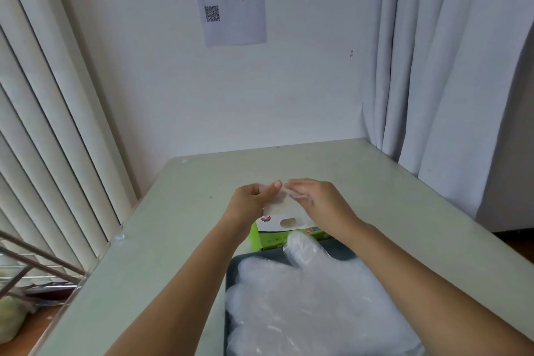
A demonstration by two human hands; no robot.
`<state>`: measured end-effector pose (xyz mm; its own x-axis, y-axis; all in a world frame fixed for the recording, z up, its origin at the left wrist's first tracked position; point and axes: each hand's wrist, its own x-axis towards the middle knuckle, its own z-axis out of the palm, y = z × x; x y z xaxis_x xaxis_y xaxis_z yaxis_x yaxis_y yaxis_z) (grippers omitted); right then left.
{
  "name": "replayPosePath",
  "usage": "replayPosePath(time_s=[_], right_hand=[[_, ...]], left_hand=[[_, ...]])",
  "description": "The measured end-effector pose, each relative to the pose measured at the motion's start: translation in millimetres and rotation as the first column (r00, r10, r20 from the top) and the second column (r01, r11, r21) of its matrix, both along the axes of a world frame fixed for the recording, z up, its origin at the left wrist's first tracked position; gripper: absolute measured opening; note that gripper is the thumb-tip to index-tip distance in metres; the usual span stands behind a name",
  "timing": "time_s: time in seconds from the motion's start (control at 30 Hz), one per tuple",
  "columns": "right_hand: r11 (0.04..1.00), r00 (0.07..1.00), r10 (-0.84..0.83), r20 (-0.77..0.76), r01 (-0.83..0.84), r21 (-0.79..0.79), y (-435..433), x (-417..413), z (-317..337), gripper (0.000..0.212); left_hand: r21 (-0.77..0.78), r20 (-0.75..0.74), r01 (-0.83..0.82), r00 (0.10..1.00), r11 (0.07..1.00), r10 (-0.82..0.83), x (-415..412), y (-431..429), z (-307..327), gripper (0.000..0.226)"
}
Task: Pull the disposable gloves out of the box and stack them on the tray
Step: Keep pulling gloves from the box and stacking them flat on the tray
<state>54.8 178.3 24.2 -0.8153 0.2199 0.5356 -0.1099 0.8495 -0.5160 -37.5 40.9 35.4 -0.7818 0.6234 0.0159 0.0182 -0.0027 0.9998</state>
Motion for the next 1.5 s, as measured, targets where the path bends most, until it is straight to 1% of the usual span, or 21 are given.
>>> replayPosePath(time_s=[0.07,0.13,0.2,0.27,0.3,0.33,0.4,0.43,0.47,0.5,0.57,0.6,0.67,0.77,0.83,0.9,1.0,1.1,1.23,1.37,1.5], right_hand=[[0.983,0.997,-0.009,0.080,0.023,-0.182,5.6,3.7,2.1,0.030],[0.886,0.992,-0.036,0.125,0.089,-0.455,14.1,6.0,4.3,0.032],[0.659,0.984,-0.170,0.053,0.154,-0.737,26.5,8.4,6.5,0.029],[0.425,0.964,-0.262,0.038,0.151,-0.893,37.4,13.7,10.2,0.022],[0.343,0.965,-0.259,0.039,0.130,-0.930,40.9,16.9,11.9,0.019],[0.276,0.971,-0.239,0.028,0.096,-0.957,44.1,19.5,13.0,0.017],[0.173,0.981,-0.194,-0.011,0.023,-0.985,47.8,23.1,16.2,0.014],[0.138,0.984,-0.180,-0.020,0.005,-0.990,48.1,23.6,18.1,0.012],[0.117,0.986,-0.166,-0.023,-0.004,-0.993,47.0,24.1,20.3,0.011],[0.105,0.988,-0.152,-0.023,-0.007,-0.994,45.5,23.9,21.4,0.010],[0.068,0.990,-0.127,-0.054,-0.045,-0.997,42.6,24.2,24.8,0.011],[0.040,0.990,-0.116,-0.086,-0.081,-0.996,42.8,25.3,26.4,0.013],[-0.032,0.979,-0.061,-0.194,-0.196,-0.980,44.2,30.9,31.5,0.020],[-0.136,0.933,0.028,-0.358,-0.351,-0.926,45.1,48.5,45.8,0.028],[-0.132,0.919,0.066,-0.389,-0.379,-0.916,40.2,60.3,58.6,0.031],[-0.086,0.921,0.115,-0.373,-0.365,-0.927,31.7,69.4,70.0,0.033],[0.072,0.948,0.171,-0.270,-0.285,-0.956,17.6,79.1,82.5,0.036],[0.264,0.954,0.246,-0.169,-0.234,-0.936,0.9,90.3,93.7,0.033],[0.429,0.933,0.357,-0.047,-0.209,-0.879,-23.8,102.4,106.9,0.032],[0.413,0.935,0.345,-0.084,-0.232,-0.881,-39.1,111.9,107.8,0.030],[0.416,0.967,0.197,-0.162,-0.232,-0.879,-41.0,129.8,103.5,0.026]], left_hand=[[-0.056,0.004,-0.076,0.997,0.996,0.076,-8.1,-5.0,-7.5,0.034],[-0.146,-0.027,-0.156,0.988,0.977,0.153,-21.0,-12.0,-19.0,0.032],[-0.267,-0.097,-0.233,0.972,0.935,0.215,-31.9,-17.8,-28.7,0.025],[-0.383,-0.246,-0.356,0.929,0.852,0.277,-36.5,-19.4,-34.8,0.023],[-0.410,-0.353,-0.440,0.884,0.799,0.306,-35.8,-18.5,-38.0,0.038],[-0.363,-0.487,-0.527,0.811,0.769,0.325,-31.2,-17.5,-39.2,0.053],[-0.095,-0.792,-0.570,0.540,0.816,0.284,-17.7,-13.2,-38.0,0.060],[-0.040,-0.892,-0.490,0.410,0.871,0.190,-11.0,-7.7,-38.4,0.059],[-0.090,-0.939,-0.367,0.341,0.926,0.044,-6.5,-1.3,-39.9,0.057],[-0.241,-0.928,-0.261,0.345,0.935,-0.143,-0.5,5.2,-40.3,0.056],[-0.589,-0.758,-0.142,0.439,0.796,-0.482,2.4,16.1,-49.9,0.053],[-0.696,-0.663,-0.113,0.481,0.709,-0.574,1.3,19.2,-55.1,0.051],[-0.772,-0.588,-0.101,0.487,0.627,-0.646,-1.4,19.9,-65.6,0.047],[-0.724,-0.588,-0.041,0.559,0.688,-0.585,1.9,17.6,-66.5,0.042],[-0.636,-0.555,0.021,0.682,0.772,-0.476,6.5,15.3,-58.4,0.052],[-0.532,-0.551,0.024,0.749,0.846,-0.368,10.9,8.7,-47.4,0.080],[-0.340,-0.494,0.084,0.832,0.937,-0.253,16.8,-2.9,-28.6,0.098],[-0.117,-0.324,0.237,0.909,0.965,-0.262,29.6,-14.5,-7.1,0.093],[-0.067,-0.336,0.386,0.860,0.920,-0.385,54.3,-27.7,15.6,0.065],[-0.111,-0.260,0.356,0.891,0.928,-0.372,67.3,-38.5,16.9,0.042],[0.082,-0.028,0.405,0.914,0.911,-0.404,63.3,-55.9,8.4,0.025]])
